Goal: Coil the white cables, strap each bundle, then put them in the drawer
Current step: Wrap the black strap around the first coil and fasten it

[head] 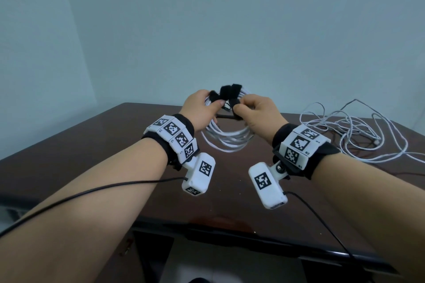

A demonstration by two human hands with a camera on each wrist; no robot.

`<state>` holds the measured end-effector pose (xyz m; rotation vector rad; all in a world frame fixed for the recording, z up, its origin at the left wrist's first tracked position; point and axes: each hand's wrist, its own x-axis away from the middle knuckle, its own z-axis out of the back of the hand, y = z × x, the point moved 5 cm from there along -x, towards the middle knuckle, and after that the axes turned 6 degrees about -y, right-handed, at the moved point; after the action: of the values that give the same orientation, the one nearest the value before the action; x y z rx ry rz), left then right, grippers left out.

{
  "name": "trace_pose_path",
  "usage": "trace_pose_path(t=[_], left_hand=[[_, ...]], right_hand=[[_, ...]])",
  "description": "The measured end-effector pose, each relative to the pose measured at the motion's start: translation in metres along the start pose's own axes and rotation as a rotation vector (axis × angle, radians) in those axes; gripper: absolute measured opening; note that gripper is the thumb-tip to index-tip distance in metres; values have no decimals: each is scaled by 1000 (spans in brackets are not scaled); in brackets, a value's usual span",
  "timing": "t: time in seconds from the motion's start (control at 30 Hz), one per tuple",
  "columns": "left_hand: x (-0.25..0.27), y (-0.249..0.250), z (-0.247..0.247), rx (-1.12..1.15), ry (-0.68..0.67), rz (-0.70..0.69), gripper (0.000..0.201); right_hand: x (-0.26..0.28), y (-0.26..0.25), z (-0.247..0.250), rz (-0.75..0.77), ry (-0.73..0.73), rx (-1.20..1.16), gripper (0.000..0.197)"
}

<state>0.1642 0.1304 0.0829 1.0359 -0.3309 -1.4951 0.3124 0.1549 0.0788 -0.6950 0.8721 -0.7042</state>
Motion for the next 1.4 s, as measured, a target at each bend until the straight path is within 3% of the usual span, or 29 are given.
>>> trace_pose_path(t=[0.1, 0.2, 0.27, 0.37, 0.5, 0.6, 0.73, 0.9, 0.93, 1.07, 1.2, 1.27, 1.4], left_hand=[[-2, -4, 2, -160, 18, 44, 22], [-1, -10, 1, -248, 28, 82, 16], [1, -9, -5, -308, 13, 96, 13], [6, -4, -12, -404, -19, 72, 7], [9, 0, -20, -446, -102, 33, 13], [10, 6, -23, -377, -123, -11, 26], [11, 3, -21, -283, -181, 27, 19], [10, 3, -7, -249, -172, 99, 22], [10, 2, -6, -231, -168, 104, 25], [12, 1, -9, -130, -217, 121, 24], [11, 8, -9, -36, -198, 100, 5], [11, 6, -9, 48, -178, 150, 32], [7, 7, -11, 59, -179, 139, 49]], right_hand=[[-2, 8, -1, -83, -22, 441, 24], [7, -10, -10, 31, -112, 854, 26], [10, -18, -23, 76, -238, 976, 27], [1, -25, -32, 79, -324, 922, 42], [-11, -30, -18, -3, -177, 635, 55], [-15, -22, -11, -124, -64, 343, 52], [-15, -16, -12, -123, -67, 242, 63], [-6, -13, -12, 101, -186, 342, 15], [-4, -11, -13, 131, -223, 373, 13], [-3, -10, -14, 195, -246, 564, 51], [-5, -18, -11, 224, -165, 712, 56], [-7, -20, -10, 243, -163, 762, 57], [-12, -19, -15, 259, -206, 897, 50]])
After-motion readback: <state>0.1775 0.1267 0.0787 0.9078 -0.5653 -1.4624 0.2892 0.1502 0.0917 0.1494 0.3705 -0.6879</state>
